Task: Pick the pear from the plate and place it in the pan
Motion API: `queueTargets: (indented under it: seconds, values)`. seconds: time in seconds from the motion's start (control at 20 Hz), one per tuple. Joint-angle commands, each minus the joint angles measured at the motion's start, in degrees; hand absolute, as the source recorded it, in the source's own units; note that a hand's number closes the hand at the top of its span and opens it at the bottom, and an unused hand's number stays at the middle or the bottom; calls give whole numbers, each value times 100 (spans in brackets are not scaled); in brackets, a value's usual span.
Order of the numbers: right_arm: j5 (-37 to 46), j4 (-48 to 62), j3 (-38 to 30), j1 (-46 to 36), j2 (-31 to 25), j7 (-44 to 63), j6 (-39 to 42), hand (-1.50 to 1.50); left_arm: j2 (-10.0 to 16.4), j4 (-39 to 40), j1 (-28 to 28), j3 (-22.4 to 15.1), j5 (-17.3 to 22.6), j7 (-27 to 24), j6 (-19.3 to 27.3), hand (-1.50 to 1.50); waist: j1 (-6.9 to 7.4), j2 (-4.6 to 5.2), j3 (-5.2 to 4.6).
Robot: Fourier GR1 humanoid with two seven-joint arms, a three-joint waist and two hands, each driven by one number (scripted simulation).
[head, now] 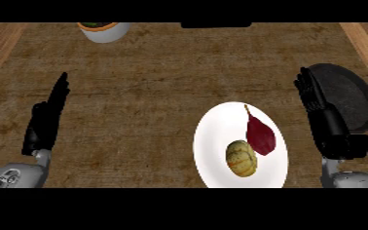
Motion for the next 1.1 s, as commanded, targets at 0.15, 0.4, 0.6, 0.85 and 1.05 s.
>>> queueTargets:
  seconds: [0.15,0.4,0.6,0.85,1.05]
  values:
    - [747,-133,1249,-1295,-623,-39,1332,150,-852,-300,-285,-512,722,103,-685,0,437,15,-87]
    - [2651,-113,1805,-2233,-1370,-786,1188,-150,-1511,-409,-123,-892,1369,144,-1174,0,537,20,-78]
    - [2436,1022,1607,-2236,-835,-2797,805,-150,-1434,-411,-169,-692,1624,263,-1390,0,347,22,-36]
    - [3668,761,2612,-2805,-1450,-1564,1740,-150,-1277,-482,50,-547,1653,153,-1501,0,284,-53,-68]
    - [4852,415,3386,-3024,-2037,-617,2350,-150,-1411,-537,31,-620,1580,379,-1240,0,192,-121,-80]
